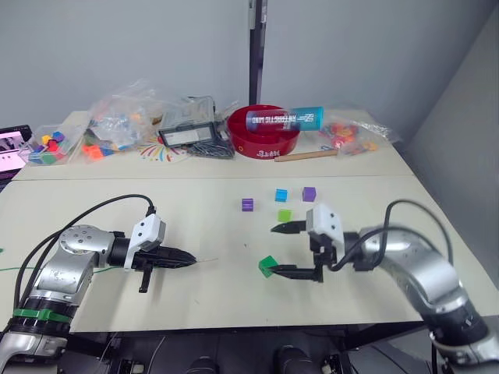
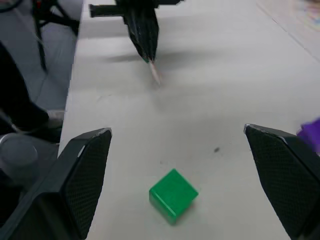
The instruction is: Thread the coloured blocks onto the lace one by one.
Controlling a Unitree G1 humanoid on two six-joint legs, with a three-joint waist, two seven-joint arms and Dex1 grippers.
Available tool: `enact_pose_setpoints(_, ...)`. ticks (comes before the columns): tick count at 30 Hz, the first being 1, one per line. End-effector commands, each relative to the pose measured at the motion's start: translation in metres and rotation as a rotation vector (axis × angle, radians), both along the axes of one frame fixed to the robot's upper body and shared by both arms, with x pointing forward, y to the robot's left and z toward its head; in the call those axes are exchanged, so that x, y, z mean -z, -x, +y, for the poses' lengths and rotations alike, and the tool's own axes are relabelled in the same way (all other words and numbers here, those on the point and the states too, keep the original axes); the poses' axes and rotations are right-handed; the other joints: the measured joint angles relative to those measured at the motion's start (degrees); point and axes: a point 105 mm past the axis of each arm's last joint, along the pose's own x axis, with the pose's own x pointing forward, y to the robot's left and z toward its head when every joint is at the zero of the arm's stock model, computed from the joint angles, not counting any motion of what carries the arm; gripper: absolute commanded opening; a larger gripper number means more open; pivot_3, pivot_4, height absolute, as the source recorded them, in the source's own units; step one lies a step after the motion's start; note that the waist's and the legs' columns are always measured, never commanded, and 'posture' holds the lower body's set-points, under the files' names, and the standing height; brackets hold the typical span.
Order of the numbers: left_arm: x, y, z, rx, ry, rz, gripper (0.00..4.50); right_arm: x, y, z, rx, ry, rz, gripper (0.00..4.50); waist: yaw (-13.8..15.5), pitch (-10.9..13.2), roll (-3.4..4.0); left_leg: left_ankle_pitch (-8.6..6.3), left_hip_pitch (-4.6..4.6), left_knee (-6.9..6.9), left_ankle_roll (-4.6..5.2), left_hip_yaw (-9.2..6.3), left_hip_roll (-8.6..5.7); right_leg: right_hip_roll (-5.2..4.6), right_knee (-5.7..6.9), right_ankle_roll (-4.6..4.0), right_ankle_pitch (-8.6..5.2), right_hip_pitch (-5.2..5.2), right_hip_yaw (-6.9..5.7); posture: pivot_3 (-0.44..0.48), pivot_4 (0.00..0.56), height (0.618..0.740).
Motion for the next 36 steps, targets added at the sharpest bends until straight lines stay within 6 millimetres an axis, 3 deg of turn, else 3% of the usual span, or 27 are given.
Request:
enact_pose_setpoints(1, -0.012, 0.001, 0.001, 0.002, 0.004, -0.041, 0.0, 0.008, 0.002, 0.002, -0.137, 0.069, -0.014, 4.49, 0.2, 0.0, 0.02, -0.02, -0.04, 0.0, 0.04, -0.01, -0.02, -0.01, 0.02, 0.0, 0.0, -0.03, 0.0, 0.0, 0.15, 0.731)
enact_pose_setpoints(4, -0.013, 0.002, 0.001, 0.001, 0.003, -0.042, 0.0, 0.011, -0.002, 0.0, -0.194, 0.117, -0.028, 4.49, 0.3, 0.0, 0.02, -0.03, -0.14, 0.01, 0.04, 0.06, -0.19, -0.23, 0.01, 0.04, 0.03, -0.09, 0.0, 0.0, 0.15, 0.731)
enact_pose_setpoints(9, -0.013, 0.006, 0.001, -0.012, 0.002, -0.042, 0.0, 0.012, -0.028, -0.003, -0.232, 0.177, -0.066, 4.49, 0.2, 0.1, 0.02, -0.02, -0.09, 0.02, 0.03, 0.18, -0.19, -0.28, -0.05, 0.08, 0.05, -0.08, 0.02, 0.0, 0.15, 0.731)
enact_pose_setpoints(17, -0.012, 0.008, 0.002, -0.025, 0.005, -0.037, 0.0, 0.028, -0.041, 0.0, -0.252, 0.225, -0.107, 4.49, 0.2, 0.1, 0.03, -0.02, -0.05, 0.02, 0.03, 0.16, -0.18, -0.25, 0.03, 0.06, 0.04, -0.08, 0.02, 0.0, 0.15, 0.731)
enact_pose_setpoints(21, -0.013, 0.008, 0.001, -0.025, 0.004, -0.035, 0.0, 0.053, -0.053, 0.002, -0.289, 0.319, -0.132, 4.49, 0.0, 0.1, 0.03, -0.02, 0.01, 0.02, 0.03, 0.19, -0.17, -0.24, 0.04, 0.05, 0.05, -0.08, 0.03, 0.0, 0.15, 0.731)
enact_pose_setpoints(28, -0.013, 0.009, 0.0, -0.023, 0.003, -0.034, 0.0, 0.064, -0.058, 0.007, -0.335, 0.338, -0.149, 4.49, 0.0, 0.1, 0.04, -0.02, 0.0, 0.02, 0.03, 0.18, -0.18, -0.26, 0.08, 0.03, 0.06, -0.08, 0.03, 0.0, 0.15, 0.731)
enact_pose_setpoints(32, -0.013, 0.01, 0.002, -0.029, 0.0, -0.033, 0.0, 0.07, -0.054, 0.01, -0.37, 0.331, -0.142, 3.37, -0.1, 0.1, 0.04, -0.02, 0.04, 0.02, 0.03, 0.17, -0.17, -0.24, 0.11, 0.03, 0.06, -0.06, 0.02, 0.0, 0.15, 0.731)
enact_pose_setpoints(36, -0.013, 0.011, 0.003, -0.032, 0.0, -0.033, 0.0, 0.07, -0.052, 0.011, -0.376, 0.318, -0.136, 1.95, -0.2, 0.1, 0.04, -0.02, 0.06, 0.02, 0.02, 0.17, -0.16, -0.24, 0.13, 0.01, 0.07, -0.06, 0.02, 0.0, 0.15, 0.731)
